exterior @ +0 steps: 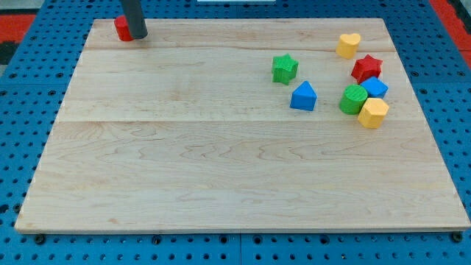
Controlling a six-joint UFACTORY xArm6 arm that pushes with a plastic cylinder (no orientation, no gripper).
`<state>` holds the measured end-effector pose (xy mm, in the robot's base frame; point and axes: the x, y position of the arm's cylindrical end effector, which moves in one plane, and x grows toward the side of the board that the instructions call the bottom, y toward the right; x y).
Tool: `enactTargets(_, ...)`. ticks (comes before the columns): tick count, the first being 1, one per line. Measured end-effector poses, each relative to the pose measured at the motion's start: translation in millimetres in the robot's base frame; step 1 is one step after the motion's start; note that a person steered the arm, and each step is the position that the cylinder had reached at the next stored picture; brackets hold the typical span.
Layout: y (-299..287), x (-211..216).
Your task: Place the green star below the red circle
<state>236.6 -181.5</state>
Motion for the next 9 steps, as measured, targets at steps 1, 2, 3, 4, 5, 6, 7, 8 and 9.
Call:
enactTargets(1,14,0)
enactTargets(2,30,0)
enactTargets(3,40,-1)
enactTargets(4,40,-2)
enactTargets(5,51,-11)
enactTargets(6,141,-3)
enactTargets(7,221,40)
enactTargets(8,317,50)
enactTargets(9,333,73)
